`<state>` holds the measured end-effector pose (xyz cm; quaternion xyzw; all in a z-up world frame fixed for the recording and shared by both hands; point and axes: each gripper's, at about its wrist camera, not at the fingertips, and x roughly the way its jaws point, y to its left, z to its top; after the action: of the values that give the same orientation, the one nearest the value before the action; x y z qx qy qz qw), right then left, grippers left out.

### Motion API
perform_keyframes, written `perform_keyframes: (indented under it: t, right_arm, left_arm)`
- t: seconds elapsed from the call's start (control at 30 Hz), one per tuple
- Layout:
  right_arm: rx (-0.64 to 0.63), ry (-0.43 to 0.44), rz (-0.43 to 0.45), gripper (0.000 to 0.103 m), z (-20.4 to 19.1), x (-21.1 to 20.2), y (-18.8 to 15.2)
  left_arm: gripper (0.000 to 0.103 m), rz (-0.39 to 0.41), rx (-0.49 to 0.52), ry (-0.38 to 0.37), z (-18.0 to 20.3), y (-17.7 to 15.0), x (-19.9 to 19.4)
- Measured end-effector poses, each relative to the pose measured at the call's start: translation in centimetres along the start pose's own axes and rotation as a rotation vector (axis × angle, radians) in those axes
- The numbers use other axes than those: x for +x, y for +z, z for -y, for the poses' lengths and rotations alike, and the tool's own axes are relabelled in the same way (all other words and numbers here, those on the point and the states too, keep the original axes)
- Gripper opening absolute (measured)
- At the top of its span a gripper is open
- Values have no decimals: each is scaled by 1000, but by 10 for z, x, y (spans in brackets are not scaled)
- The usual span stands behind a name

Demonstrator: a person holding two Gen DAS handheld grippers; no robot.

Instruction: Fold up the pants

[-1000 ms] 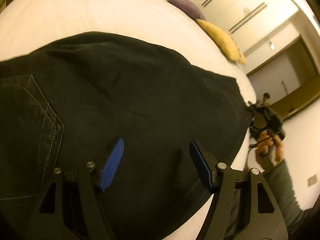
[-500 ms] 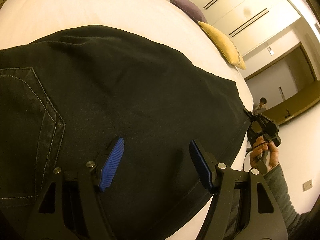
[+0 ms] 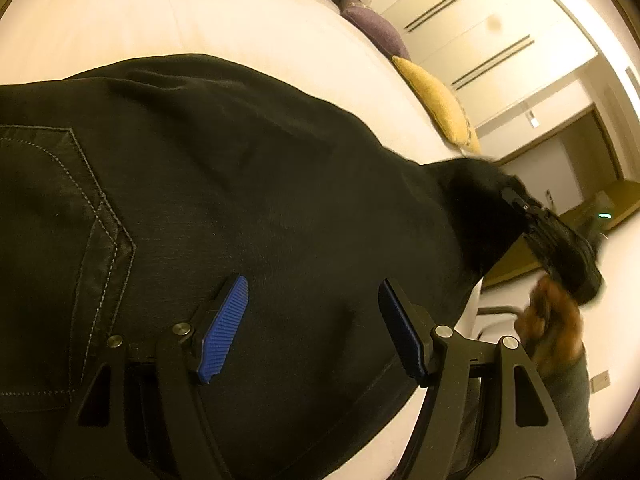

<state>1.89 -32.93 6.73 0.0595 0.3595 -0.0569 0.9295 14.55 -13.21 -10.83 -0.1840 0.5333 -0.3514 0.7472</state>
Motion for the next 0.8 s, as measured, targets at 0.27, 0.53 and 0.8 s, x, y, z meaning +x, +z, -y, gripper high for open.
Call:
perform_keyframes:
  t: [0.27, 0.53, 0.8]
  right_arm:
    - [-377, -87, -131, 9, -113, 49, -67]
    - [-407, -135, -27, 9, -115, 28, -72]
    - [-400, -127, 43, 9, -119, 7, -69]
  left_arm:
    - [73, -3, -176, -123, -26, 4, -26]
    - [87, -83, -241, -236, -13, 32, -7]
    - [87, -155, -269, -276, 13, 65, 32]
